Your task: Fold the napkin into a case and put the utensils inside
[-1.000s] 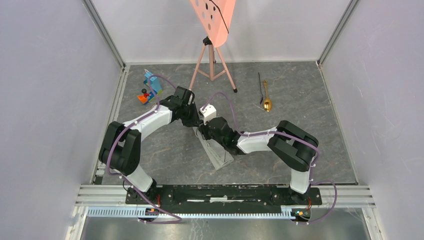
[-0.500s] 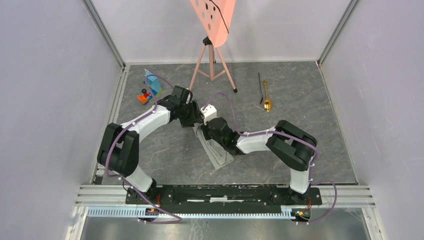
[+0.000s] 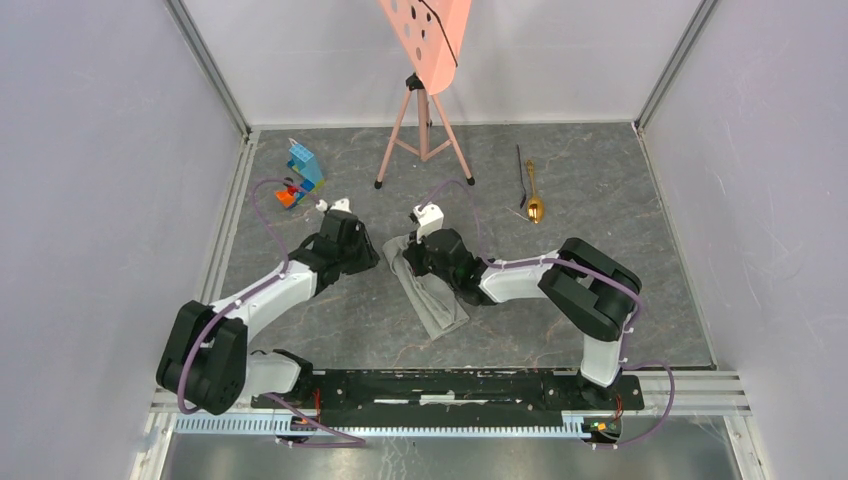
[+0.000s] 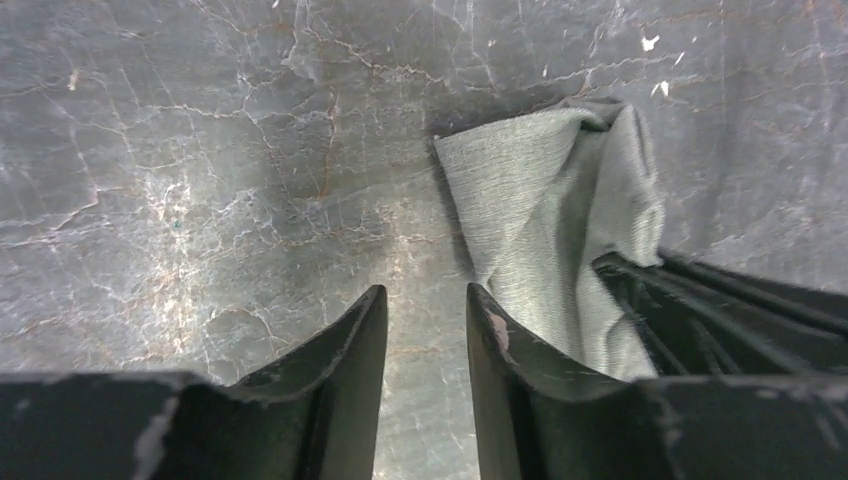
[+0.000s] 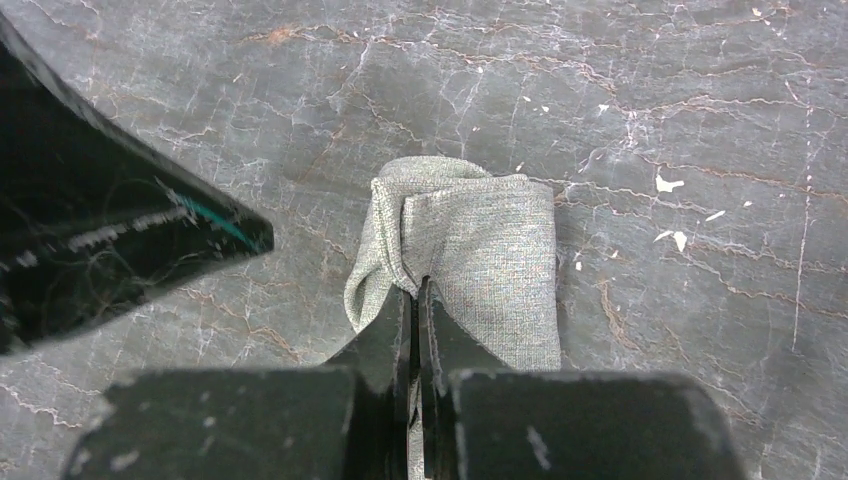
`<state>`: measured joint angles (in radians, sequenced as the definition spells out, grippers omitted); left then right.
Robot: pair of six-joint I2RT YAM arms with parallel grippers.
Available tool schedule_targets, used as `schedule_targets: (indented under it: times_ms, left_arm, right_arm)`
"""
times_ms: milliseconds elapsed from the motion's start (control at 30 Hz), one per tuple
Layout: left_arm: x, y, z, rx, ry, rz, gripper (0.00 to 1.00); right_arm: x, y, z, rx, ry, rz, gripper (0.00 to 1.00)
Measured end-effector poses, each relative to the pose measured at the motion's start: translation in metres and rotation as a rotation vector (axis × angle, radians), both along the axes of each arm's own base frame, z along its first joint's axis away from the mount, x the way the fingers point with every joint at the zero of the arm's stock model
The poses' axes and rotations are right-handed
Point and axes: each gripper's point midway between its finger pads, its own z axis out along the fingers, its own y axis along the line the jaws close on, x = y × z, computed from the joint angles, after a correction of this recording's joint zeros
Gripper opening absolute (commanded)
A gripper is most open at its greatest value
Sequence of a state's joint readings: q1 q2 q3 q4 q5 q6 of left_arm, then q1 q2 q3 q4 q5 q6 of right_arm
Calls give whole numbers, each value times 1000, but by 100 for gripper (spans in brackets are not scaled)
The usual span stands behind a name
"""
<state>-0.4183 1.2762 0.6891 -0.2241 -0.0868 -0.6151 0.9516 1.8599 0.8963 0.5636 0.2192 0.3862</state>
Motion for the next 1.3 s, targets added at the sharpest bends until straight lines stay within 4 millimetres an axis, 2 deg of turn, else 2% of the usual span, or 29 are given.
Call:
schedule_targets:
  times_ms: [67,133,367,467,733,800,1033,1167,1300]
  left_arm:
    - [-4,0,-14,-7,-9,-9,47]
    - [-3,-4,-18,-8,-47,-37,48]
    - [12,-35,-3,6,-249,-194,46]
    - [16,-44,-5,36,-280,-242,43]
    - [17,-49,-19,103,-264,-285,42]
    - [17,-52,-20,126,-270,-299,39]
    - [24,-58,-23,197,-271,-307,38]
    - [28,-56,-23,231,-269,-297,39]
    - [31,-54,-26,254,-262,-285,34]
  right_arm:
    - [1,-1,1,18,16,-3,0]
    - [2,-2,0,30,27,-5,0]
    - [-2,1,1,53,52,13,0]
    - [-1,1,1,59,58,11,0]
    - [0,-1,1,66,65,12,0]
    - [0,0,2,70,66,14,0]
    - [1,-1,2,73,68,13,0]
    - [1,-1,3,74,68,12,0]
    - [1,-1,3,76,67,13,0]
